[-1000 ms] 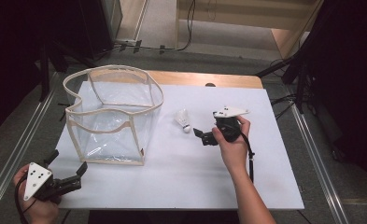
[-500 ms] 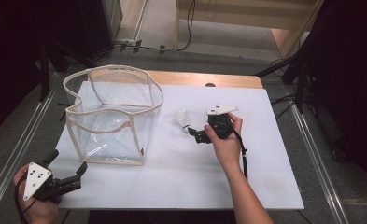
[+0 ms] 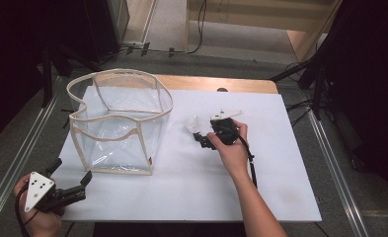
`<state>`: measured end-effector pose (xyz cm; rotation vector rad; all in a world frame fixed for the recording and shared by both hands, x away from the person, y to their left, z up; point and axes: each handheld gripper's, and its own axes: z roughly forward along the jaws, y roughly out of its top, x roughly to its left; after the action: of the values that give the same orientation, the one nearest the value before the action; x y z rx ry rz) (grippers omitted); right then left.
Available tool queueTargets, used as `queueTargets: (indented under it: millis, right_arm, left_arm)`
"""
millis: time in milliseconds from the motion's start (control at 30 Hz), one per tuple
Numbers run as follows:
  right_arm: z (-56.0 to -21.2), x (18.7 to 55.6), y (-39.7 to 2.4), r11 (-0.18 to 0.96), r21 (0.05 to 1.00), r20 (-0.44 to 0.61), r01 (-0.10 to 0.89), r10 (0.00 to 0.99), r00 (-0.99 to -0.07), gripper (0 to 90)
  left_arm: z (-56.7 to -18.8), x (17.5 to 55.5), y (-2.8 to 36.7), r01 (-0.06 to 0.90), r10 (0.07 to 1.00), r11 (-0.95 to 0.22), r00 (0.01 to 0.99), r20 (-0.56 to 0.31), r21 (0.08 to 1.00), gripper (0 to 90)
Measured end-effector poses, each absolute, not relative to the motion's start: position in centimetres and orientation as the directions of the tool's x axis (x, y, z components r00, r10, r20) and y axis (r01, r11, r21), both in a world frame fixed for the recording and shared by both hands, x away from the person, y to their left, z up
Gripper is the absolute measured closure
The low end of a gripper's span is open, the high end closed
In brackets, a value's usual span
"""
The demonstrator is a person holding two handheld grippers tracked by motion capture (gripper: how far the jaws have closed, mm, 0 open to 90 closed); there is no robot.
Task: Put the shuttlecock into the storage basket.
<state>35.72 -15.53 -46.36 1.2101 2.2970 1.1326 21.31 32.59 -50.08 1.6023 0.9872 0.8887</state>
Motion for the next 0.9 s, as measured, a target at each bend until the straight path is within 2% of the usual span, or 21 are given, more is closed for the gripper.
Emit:
queueTargets:
  millis: [100,133,167,267,633,900]
  right_arm:
    - [-46.7,36.0,-15.2,0.327,0.749,0.093,0.576,0.809,-0.58,24.7]
    - [-46.8,36.1,-15.2,0.323,0.742,0.096,0.587,0.816,-0.57,27.1]
    - [-47.0,36.3,-15.0,0.317,0.73,0.098,0.605,0.828,-0.552,33.8]
    - [-47.2,36.5,-14.9,0.311,0.718,0.105,0.623,0.837,-0.538,38.5]
    - [-48.7,37.6,-14.2,0.337,0.663,0.122,0.669,0.832,-0.541,43.2]
    - [-49.5,38.4,-13.9,0.328,0.64,0.144,0.695,0.837,-0.528,50.3]
  left_arm:
    - [-50.1,21.3,32.6,0.171,0.916,-0.154,0.393,0.076,0.973,0.0]
    - [-50.1,21.3,32.6,0.171,0.916,-0.154,0.394,0.076,0.973,0.0]
    - [-50.1,21.3,32.6,0.171,0.916,-0.154,0.394,0.075,0.973,0.0]
    - [-50.1,21.3,32.6,0.17,0.916,-0.153,0.394,0.075,0.973,0.0]
    - [-50.1,21.3,32.7,0.171,0.915,-0.151,0.396,0.072,0.974,0.0]
    - [-50.1,21.3,32.7,0.17,0.916,-0.148,0.395,0.07,0.974,0.0]
